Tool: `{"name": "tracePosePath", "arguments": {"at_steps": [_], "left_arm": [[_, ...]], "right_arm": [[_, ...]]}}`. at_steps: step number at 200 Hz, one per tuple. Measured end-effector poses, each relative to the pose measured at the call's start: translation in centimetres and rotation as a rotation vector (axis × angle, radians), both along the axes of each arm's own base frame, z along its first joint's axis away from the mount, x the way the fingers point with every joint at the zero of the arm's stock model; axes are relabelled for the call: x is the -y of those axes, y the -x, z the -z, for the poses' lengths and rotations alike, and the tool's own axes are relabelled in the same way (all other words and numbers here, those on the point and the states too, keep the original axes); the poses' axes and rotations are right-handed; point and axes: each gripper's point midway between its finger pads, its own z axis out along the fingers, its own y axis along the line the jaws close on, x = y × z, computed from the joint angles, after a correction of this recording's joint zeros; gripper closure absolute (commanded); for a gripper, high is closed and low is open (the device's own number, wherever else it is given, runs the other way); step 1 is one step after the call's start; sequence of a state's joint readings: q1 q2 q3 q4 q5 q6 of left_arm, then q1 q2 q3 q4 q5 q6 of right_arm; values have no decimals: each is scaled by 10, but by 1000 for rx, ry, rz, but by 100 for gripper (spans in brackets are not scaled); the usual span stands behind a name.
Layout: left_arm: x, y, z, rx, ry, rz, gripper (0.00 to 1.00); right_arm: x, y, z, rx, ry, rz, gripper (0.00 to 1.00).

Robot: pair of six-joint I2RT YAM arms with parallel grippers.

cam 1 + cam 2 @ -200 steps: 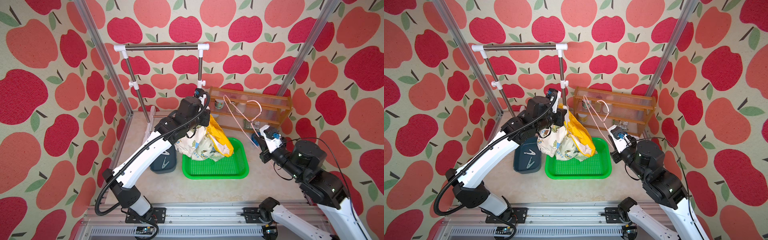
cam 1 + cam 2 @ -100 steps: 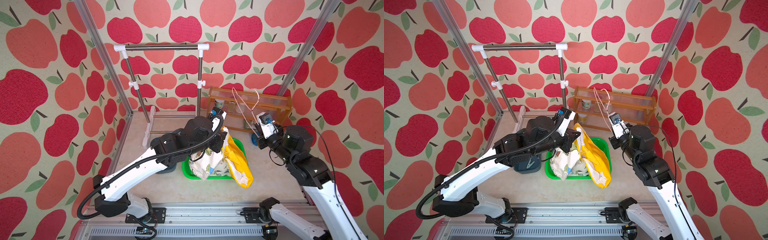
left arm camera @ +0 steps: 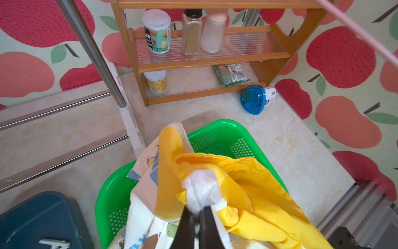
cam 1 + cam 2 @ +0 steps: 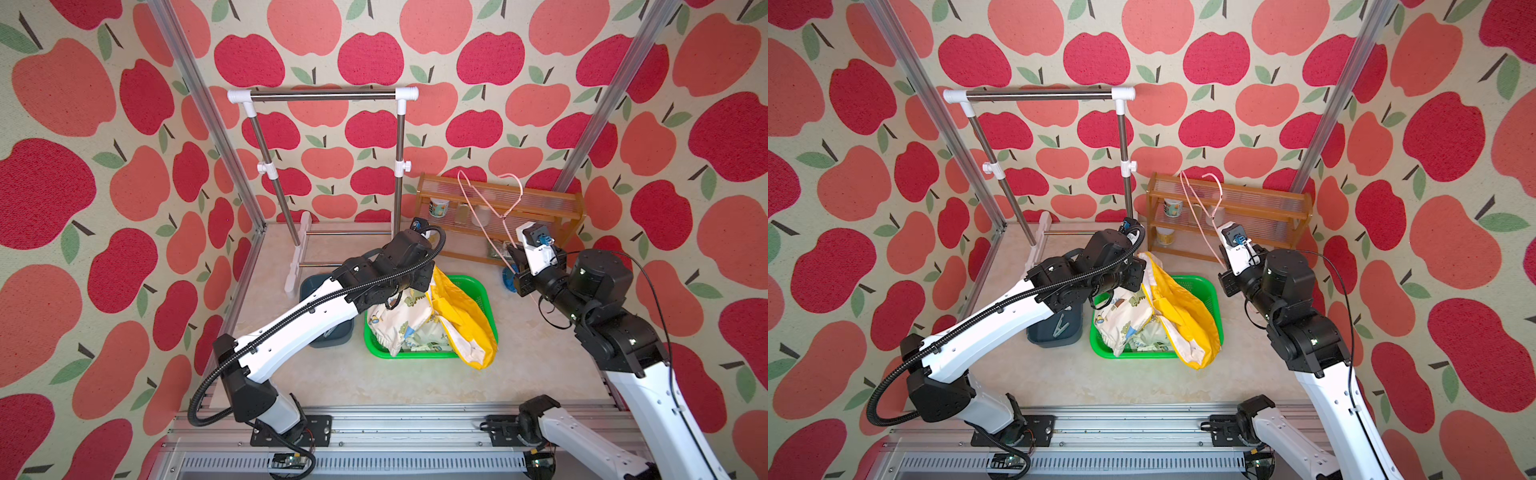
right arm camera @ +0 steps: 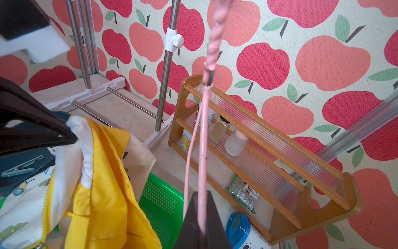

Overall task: Remove the clothespins securing jackets to the hanger
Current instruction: Place the jacket in the basket.

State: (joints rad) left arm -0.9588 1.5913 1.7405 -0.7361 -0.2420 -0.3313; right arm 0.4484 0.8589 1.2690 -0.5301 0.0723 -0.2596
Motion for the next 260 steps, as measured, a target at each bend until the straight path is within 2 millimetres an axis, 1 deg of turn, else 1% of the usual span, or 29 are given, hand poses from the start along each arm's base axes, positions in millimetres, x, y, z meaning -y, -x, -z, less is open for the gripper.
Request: {"name": "tracePosePath", "arguments": {"at_steps": [10,24,53,73,89,111,142,161,178,198,239,244,255,260], "left_arm": [[5,-3,10,-15,-34,6,100],[17,1,32,-50,-91,39,100],[41,29,92,-185,-206,137,100],[47,44,129,-281,-256,164,100],[45,48,157,-344,-292,160,100],[41,43,195,-421,-337,131,100],[33,19,251,-512,-375,59,100],[24,7,276,-544,-388,15,100],[16,1,287,-560,-378,-19,100],[13,-2,292,-567,-358,-43,100],[14,-3,289,-561,-345,-55,100],[14,-3,287,-560,-345,-54,92],[14,-3,280,-551,-346,-44,68],[14,-4,276,-549,-342,-44,60]], "right_arm": [[0,0,1,0,-3,0,100],[0,-1,3,-4,-1,1,100],[1,-1,7,-9,3,5,100],[2,-1,8,-9,4,10,100],[3,-2,8,-8,3,17,100],[3,-6,11,-15,7,22,100],[1,-12,16,-29,12,23,100],[1,-13,16,-29,12,24,100],[2,-13,16,-28,11,28,100],[4,-14,16,-27,11,34,100],[4,-15,18,-29,11,36,100],[4,-15,18,-30,12,36,100],[3,-16,20,-33,12,33,100],[3,-16,20,-34,12,30,100]]}}
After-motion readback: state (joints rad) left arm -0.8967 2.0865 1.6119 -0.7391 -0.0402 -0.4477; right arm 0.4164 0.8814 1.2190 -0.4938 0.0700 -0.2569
